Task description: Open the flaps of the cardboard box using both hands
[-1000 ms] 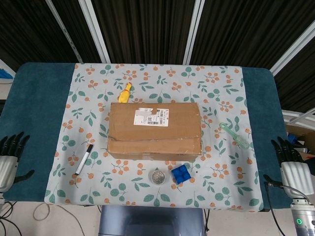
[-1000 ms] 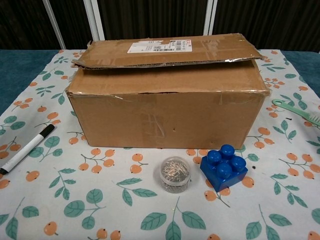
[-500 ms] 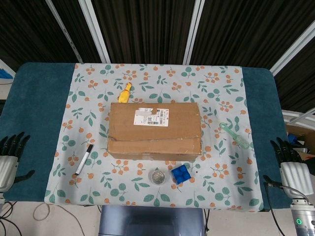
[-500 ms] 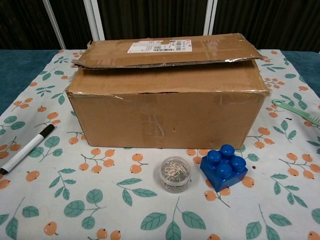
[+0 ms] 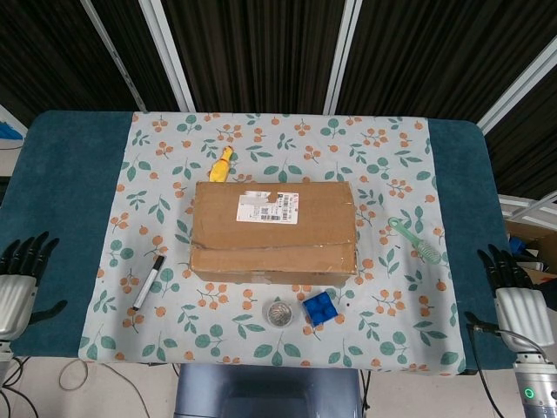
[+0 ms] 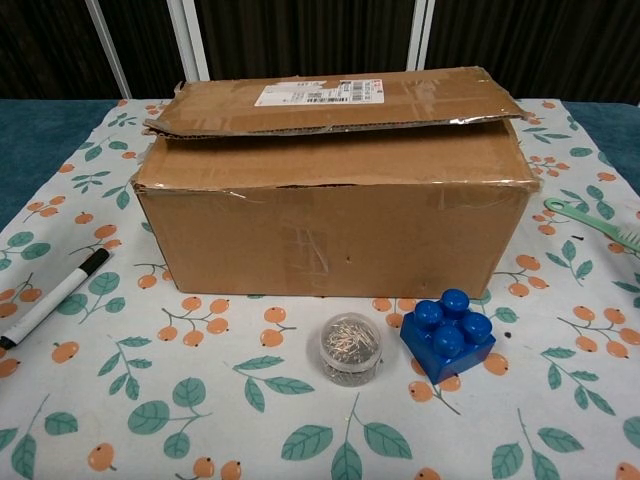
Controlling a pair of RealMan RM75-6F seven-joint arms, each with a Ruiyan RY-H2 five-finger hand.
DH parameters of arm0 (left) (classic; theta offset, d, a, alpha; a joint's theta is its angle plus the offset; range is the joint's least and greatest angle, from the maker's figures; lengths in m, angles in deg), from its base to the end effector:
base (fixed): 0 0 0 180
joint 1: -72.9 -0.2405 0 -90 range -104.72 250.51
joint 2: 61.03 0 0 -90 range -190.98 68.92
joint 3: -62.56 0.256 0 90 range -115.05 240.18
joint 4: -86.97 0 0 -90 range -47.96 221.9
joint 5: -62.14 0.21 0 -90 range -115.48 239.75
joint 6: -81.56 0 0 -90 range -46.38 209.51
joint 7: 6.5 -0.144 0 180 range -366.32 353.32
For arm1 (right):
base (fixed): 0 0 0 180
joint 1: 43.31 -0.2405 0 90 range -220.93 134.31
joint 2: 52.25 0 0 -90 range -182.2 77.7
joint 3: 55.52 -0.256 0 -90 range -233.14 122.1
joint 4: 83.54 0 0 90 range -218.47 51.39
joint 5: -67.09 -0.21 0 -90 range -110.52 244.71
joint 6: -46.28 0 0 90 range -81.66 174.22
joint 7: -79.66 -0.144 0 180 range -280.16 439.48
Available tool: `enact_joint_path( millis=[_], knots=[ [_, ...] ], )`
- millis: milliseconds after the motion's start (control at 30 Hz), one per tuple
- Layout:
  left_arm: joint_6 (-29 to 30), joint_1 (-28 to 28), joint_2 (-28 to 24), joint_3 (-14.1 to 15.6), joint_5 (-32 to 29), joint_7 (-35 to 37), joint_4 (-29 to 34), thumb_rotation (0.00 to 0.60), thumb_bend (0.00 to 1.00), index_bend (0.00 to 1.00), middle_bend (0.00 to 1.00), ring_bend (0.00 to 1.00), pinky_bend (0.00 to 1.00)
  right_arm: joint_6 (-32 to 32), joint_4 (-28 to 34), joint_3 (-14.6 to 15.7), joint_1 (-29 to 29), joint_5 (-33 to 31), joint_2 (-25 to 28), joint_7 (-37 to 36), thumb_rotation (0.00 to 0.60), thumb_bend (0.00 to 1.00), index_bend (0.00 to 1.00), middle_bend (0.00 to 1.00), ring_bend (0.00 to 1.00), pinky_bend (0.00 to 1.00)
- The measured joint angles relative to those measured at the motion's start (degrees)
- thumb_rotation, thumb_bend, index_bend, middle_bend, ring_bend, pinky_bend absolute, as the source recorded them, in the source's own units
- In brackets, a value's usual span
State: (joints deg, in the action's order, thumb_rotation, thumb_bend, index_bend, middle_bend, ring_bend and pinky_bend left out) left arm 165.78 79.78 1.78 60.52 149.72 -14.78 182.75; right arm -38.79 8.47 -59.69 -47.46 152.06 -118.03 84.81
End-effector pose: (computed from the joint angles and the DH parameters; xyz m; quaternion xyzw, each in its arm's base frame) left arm -0.2926 0.1874 0.1553 -0.6360 -0.3448 -0.3650 0.5859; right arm -0.3123 -0.1818 0.1544 0.5947 -0.3696 0.3700 0.6106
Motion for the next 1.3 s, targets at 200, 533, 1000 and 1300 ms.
enact_joint_path(
  millis=[200,533,1000,1300],
  knots=[
    [-4.5,5.2,-2.7,-3.5,-0.7,-3.7,11.0,0.600,0.06,0.00,0.00,0.00,0.00,0.9,0.4,0.0,-0.2,-0.6,0.4,-1.0,0.600,0.08,0.00,0.00,0.00,0.19],
    [-15.0,19.9,1.3,-12.8,-11.2,-20.3,17.9,0.600,0.12,0.00,0.00,0.00,0.00,2.2,0.6,0.0,-0.4,-1.6,1.0,-2.4,0.600,0.12,0.00,0.00,0.00,0.19],
    [-19.4,30.5,10.4,-14.2,-24.3,-33.3,20.4,0.600,0.12,0.00,0.00,0.00,0.00,3.0,0.8,-0.1,-0.6,-2.2,1.3,-3.4,0.600,0.13,0.00,0.00,0.00,0.19],
    [-18.3,32.5,12.9,-12.3,-25.0,-35.5,18.3,0.600,0.12,0.00,0.00,0.00,0.00,3.2,1.0,0.0,-0.6,-2.4,1.5,-3.7,0.600,0.13,0.00,0.00,0.00,0.19]
  ],
)
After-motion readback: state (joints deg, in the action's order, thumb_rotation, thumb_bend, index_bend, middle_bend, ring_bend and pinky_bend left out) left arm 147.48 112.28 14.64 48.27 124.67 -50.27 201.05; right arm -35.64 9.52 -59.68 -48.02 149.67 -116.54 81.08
